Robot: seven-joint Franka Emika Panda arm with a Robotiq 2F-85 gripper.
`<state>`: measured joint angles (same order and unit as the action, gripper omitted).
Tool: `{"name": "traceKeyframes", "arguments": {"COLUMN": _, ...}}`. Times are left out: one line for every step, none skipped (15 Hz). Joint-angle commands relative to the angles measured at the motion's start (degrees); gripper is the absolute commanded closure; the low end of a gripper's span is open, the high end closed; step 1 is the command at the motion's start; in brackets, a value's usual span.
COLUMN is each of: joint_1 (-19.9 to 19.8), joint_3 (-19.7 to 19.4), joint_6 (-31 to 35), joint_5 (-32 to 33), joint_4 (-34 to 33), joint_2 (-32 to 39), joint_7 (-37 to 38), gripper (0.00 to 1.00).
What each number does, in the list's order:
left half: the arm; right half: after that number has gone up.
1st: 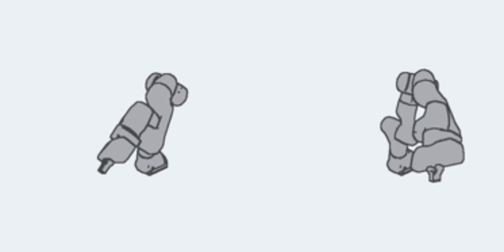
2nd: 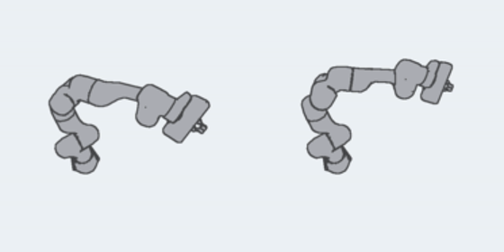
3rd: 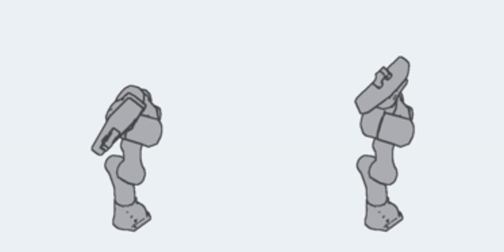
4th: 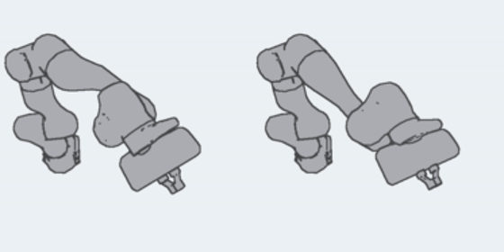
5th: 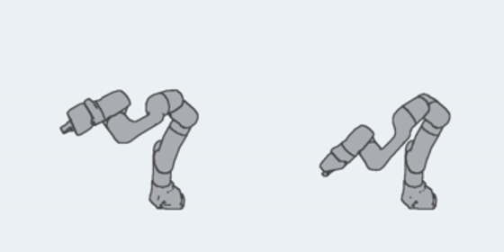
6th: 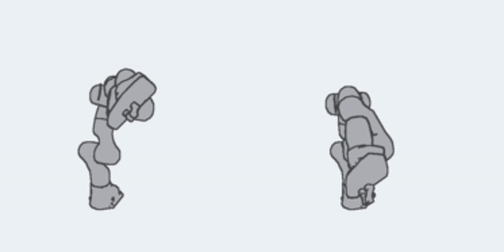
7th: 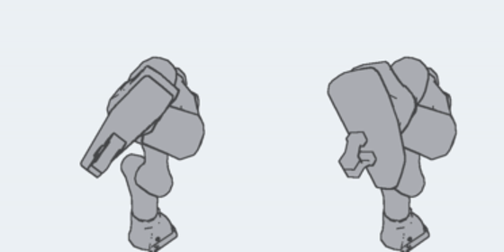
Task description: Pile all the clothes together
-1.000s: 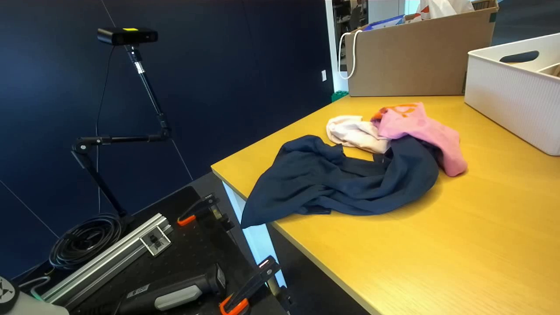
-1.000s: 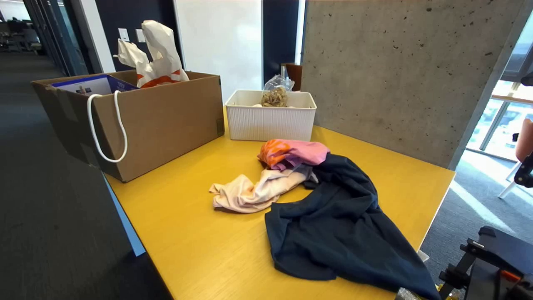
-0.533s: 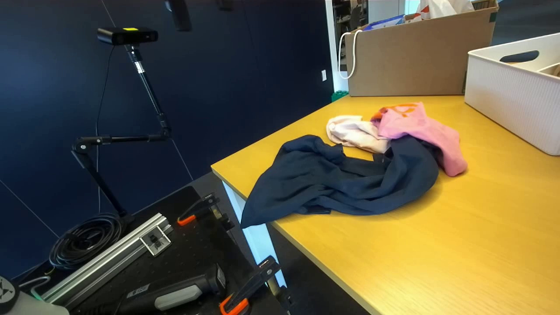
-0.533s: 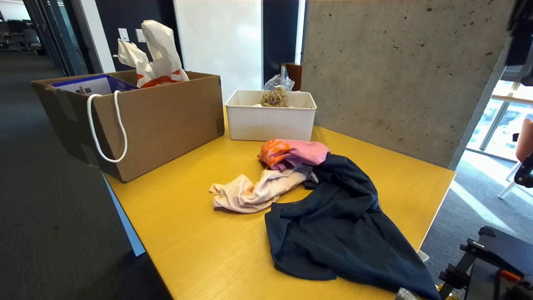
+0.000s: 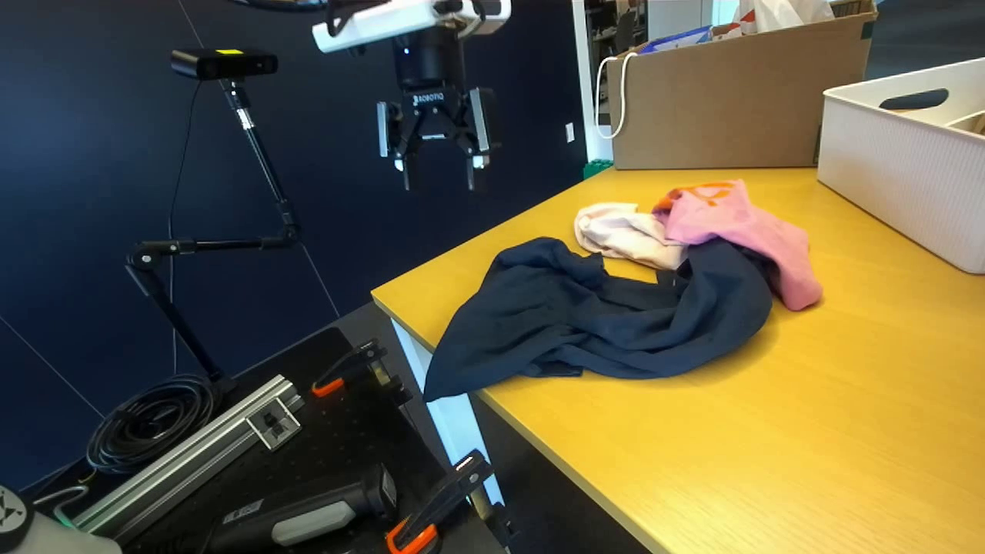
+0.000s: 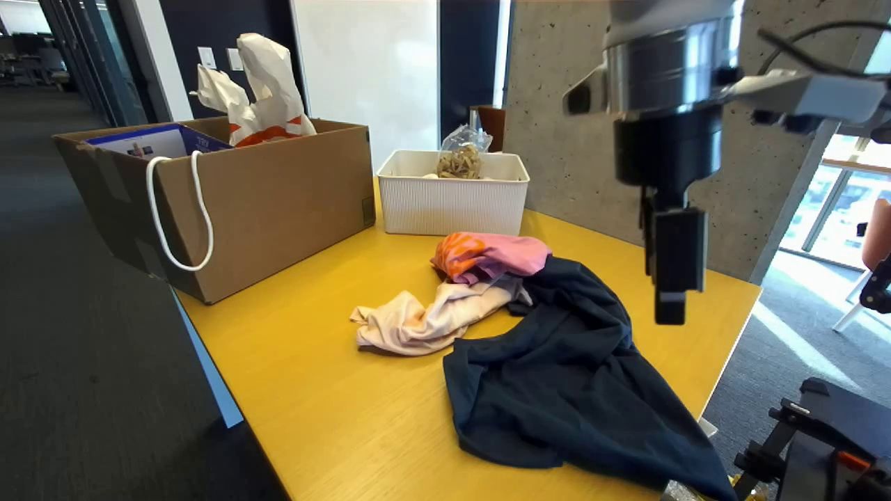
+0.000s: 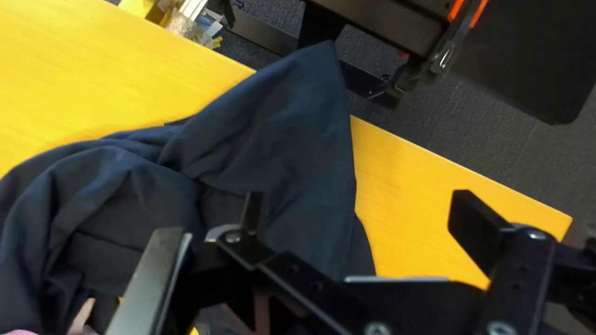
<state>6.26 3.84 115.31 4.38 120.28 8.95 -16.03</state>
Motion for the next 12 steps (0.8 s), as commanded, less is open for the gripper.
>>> {"name": "traceKeyframes", "arguments": {"joint_1": -0.94, "joint_3": -0.04, "joint_6": 3.02, "joint_5": 2.37, "joint_4": -7.59, "joint_2": 10.53, "joint_7": 1.65, "gripper": 0.00}}
{"name": "traceKeyframes", "arguments": {"joint_1": -0.98, "joint_3": -0.47, "joint_6": 3.98, "joint_5": 3.97, "joint_4": -8.65, "joint_2": 12.92, "joint_7": 2.41, "gripper": 0.00}}
{"name": "traceKeyframes", "arguments": {"joint_1": -1.19, "joint_3": -0.82, "joint_6": 3.91, "joint_5": 4.86, "joint_4": -10.34, "joint_2": 15.75, "joint_7": 2.35, "gripper": 0.00}}
{"name": "traceKeyframes", "arguments": {"joint_1": -1.47, "joint_3": -1.17, "joint_6": 4.54, "joint_5": 5.86, "joint_4": -12.30, "joint_2": 19.00, "joint_7": 2.05, "gripper": 0.00}}
{"name": "traceKeyframes", "arguments": {"joint_1": -1.50, "joint_3": -1.47, "joint_6": 5.06, "joint_5": 6.89, "joint_4": -13.83, "joint_2": 21.87, "joint_7": 2.35, "gripper": 0.00}}
{"name": "traceKeyframes", "arguments": {"joint_1": -1.43, "joint_3": -1.69, "joint_6": 5.53, "joint_5": 7.75, "joint_4": -15.46, "joint_2": 24.73, "joint_7": 2.72, "gripper": 0.00}}
{"name": "traceKeyframes", "arguments": {"joint_1": -1.43, "joint_3": -1.91, "joint_6": 5.93, "joint_5": 8.42, "joint_4": -16.65, "joint_2": 27.37, "joint_7": 2.85, "gripper": 0.00}}
{"name": "traceKeyframes", "arguments": {"joint_1": -1.20, "joint_3": -2.08, "joint_6": 5.98, "joint_5": 9.17, "joint_4": -17.92, "joint_2": 29.79, "joint_7": 2.85, "gripper": 0.00}}
{"name": "traceKeyframes", "arguments": {"joint_1": -0.88, "joint_3": -2.24, "joint_6": 6.64, "joint_5": 10.21, "joint_4": -19.04, "joint_2": 32.10, "joint_7": 2.66, "gripper": 0.00}}
{"name": "traceKeyframes", "arguments": {"joint_1": -0.45, "joint_3": -2.32, "joint_6": 7.32, "joint_5": 11.28, "joint_4": -20.07, "joint_2": 34.10, "joint_7": 2.64, "gripper": 0.00}}
{"name": "traceKeyframes", "arguments": {"joint_1": 0.12, "joint_3": -2.40, "joint_6": 7.95, "joint_5": 12.23, "joint_4": -20.97, "joint_2": 35.81, "joint_7": 3.00, "gripper": 0.00}}
{"name": "traceKeyframes", "arguments": {"joint_1": 0.64, "joint_3": -2.37, "joint_6": 8.58, "joint_5": 13.07, "joint_4": -21.39, "joint_2": 36.87, "joint_7": 3.17, "gripper": 0.00}}
